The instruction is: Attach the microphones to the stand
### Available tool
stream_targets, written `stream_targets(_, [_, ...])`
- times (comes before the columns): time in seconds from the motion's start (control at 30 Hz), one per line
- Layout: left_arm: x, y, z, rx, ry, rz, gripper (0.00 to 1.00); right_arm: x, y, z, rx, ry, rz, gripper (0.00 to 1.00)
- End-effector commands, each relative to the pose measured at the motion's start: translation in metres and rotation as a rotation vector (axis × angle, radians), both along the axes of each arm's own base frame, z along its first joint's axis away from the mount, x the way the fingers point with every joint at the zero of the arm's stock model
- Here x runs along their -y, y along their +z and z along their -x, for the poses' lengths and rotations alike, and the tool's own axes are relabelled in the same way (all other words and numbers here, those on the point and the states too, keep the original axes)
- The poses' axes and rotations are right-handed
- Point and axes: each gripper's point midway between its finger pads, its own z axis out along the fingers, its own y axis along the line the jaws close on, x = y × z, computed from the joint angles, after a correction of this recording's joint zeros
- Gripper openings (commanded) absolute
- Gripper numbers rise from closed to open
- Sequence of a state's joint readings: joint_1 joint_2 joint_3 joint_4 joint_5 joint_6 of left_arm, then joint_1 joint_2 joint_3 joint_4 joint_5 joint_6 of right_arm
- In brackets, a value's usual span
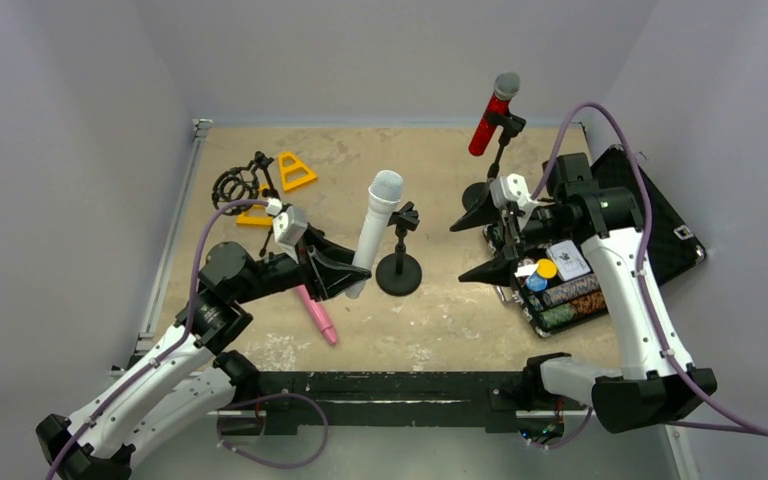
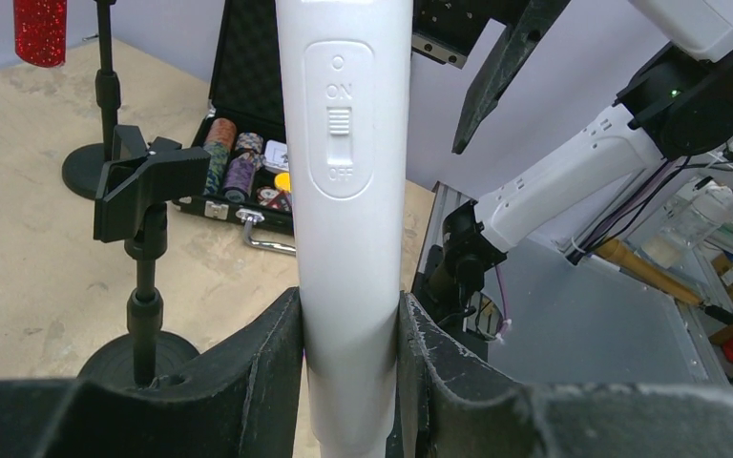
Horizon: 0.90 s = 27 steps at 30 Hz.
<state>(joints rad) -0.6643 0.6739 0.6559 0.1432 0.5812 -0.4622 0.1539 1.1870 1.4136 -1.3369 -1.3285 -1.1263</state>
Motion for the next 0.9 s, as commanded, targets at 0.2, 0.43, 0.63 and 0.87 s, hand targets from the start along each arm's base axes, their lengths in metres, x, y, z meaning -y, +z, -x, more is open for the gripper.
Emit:
stream_targets(0.2, [0.001,0.041,0.007,0.059,-0.024,0.160,0.00,-0.024,0.008,0.005,0.025,0.060,0.044,0.99])
stream_targets(0.43, [0.008,0.066,0.005,0.072,-0.035,0.241,0.00,-0.038,0.026,0.007,0.016,0.085,0.010,0.99])
stream_targets(0.63, [0.018,0.085,-0.007,0.064,-0.020,0.306,0.00,-0.045,0.048,0.006,0.010,0.064,-0.043,0.99])
stream_targets(0.87, [0.035,0.112,-0.019,0.070,-0.023,0.398,0.00,-0.055,0.067,-0.007,-0.120,0.021,-0.085,0.99])
